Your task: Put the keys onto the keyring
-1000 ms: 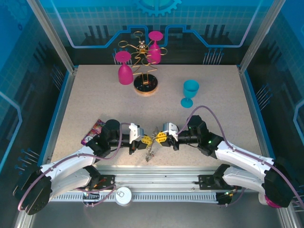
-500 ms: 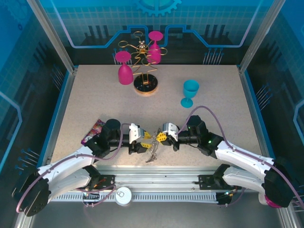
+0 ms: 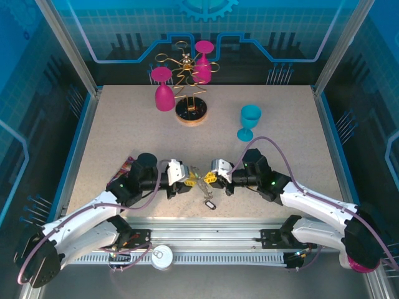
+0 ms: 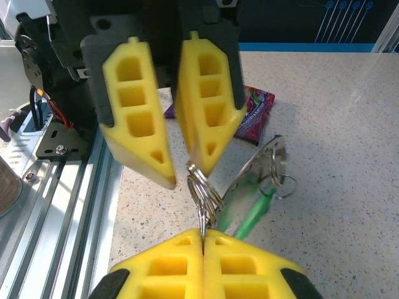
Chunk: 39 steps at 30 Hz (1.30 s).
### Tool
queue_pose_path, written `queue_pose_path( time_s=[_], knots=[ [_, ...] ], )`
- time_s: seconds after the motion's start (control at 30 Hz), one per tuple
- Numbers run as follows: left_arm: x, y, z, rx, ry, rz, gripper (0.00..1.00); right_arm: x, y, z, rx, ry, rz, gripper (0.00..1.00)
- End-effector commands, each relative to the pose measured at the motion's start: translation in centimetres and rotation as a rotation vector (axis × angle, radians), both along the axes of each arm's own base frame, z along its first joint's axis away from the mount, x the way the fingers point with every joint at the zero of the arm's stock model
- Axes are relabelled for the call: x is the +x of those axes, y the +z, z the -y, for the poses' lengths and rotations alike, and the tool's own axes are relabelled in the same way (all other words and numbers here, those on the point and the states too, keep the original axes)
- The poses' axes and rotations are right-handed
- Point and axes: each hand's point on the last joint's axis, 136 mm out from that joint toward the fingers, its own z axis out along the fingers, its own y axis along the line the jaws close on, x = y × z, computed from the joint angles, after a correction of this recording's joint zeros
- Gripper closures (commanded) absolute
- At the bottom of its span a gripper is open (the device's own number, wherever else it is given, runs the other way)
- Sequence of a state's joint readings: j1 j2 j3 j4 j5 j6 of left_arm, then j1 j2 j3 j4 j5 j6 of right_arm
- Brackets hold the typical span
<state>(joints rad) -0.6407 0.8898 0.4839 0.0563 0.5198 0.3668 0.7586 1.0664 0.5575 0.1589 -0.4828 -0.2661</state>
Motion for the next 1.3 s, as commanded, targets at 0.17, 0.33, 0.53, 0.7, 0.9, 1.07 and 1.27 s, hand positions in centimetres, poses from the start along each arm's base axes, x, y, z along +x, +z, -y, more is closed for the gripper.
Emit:
queue_pose_path(
  time_s=[0.17,0.33,0.53,0.7,0.9,1.07,1.27],
  knots=[
    [-0.7,1.1,0.1,-0.026,-0.018,-0.019,1.00,0.5,1.8,0.0,0.022,-0.026,0.008,1.00],
    [-1.7,1.2,0.5,-0.050,-0.067,-0.078,1.00,0.9,1.5,0.3,-0.022,-0.057,-0.026,1.00],
    [-2.6,1.5,1.1,-0.092,-0.127,-0.133,1.00,1.6,0.1,1.0,-0.146,-0.124,-0.060,1.00],
    [-2.1,1.4,1.6,-0.112,-0.133,-0.124,1.00,1.0,0.0,0.7,-0.175,-0.098,-0.071,1.00],
    [-0.9,1.6,2.6,-0.131,-0.133,-0.115,0.99,0.0,0.7,-0.2,-0.152,-0.037,-0.081,1.00],
    [0.0,0.9,2.3,-0.103,-0.087,-0.103,0.95,-1.3,0.7,-0.1,-0.137,0.020,-0.082,1.00],
    [-0.1,0.5,1.7,-0.078,-0.064,-0.088,0.86,-1.8,0.2,0.2,-0.145,0.043,-0.086,1.00]
  ],
)
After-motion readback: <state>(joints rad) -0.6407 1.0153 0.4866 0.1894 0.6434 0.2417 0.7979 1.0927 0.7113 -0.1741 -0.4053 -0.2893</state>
